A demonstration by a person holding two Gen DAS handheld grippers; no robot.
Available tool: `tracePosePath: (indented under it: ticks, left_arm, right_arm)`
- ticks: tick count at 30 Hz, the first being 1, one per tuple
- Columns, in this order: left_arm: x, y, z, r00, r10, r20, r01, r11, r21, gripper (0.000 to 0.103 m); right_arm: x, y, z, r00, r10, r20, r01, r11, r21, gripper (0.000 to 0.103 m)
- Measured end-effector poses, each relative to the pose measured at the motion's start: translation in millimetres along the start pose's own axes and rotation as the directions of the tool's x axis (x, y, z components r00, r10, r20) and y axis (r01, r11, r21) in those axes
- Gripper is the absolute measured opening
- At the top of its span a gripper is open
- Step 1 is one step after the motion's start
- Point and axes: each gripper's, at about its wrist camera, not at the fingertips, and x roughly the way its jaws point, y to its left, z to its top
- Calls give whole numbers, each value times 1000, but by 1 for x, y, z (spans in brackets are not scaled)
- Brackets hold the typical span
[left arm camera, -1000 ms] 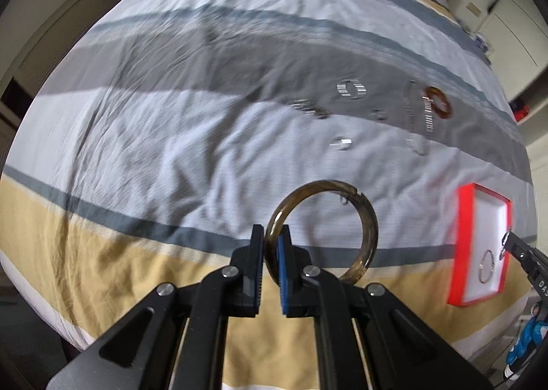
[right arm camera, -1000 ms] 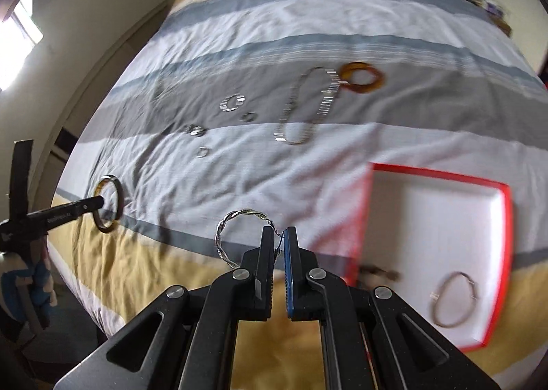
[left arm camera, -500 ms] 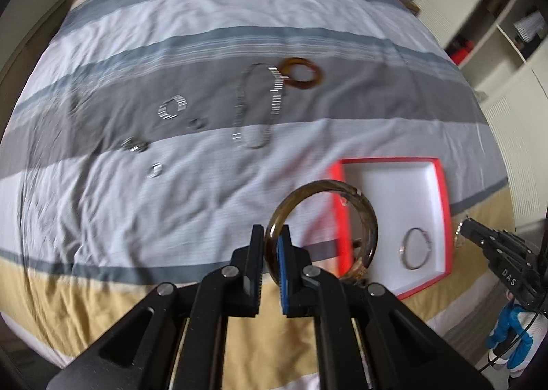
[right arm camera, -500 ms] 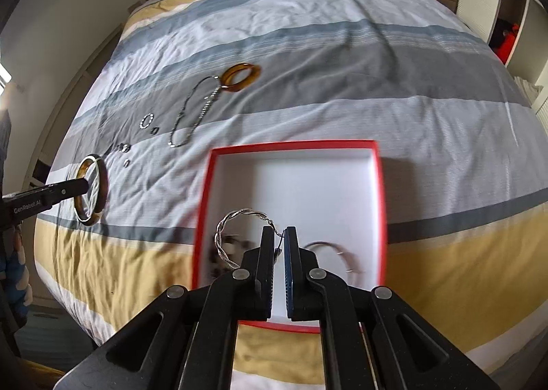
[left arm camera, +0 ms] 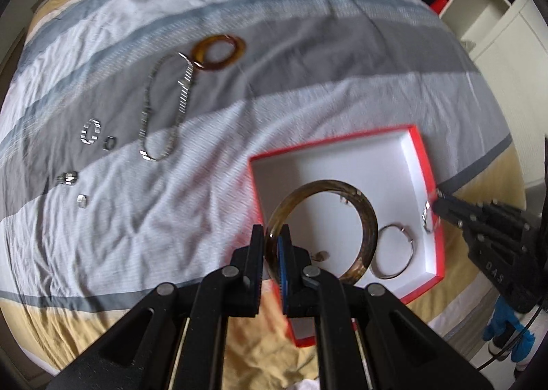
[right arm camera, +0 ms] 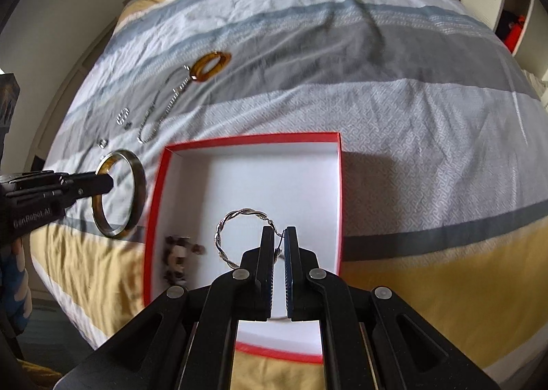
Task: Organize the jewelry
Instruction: 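Carry both bangles into the white box and open both tools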
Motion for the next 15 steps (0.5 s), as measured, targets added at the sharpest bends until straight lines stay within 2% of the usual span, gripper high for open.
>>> tracePosePath:
  ticks: [5, 15]
  left_arm:
    - [33, -11, -2, 999, -4, -53, 5, 1000, 19, 7]
    - [72, -23, 16, 996, 1, -88, 3, 999, 48, 7]
  right_arm:
    - [25, -6, 8, 1000, -20, -23, 19, 999, -35, 6]
    - [62, -3, 32, 996, -70, -47, 63, 990, -123, 6]
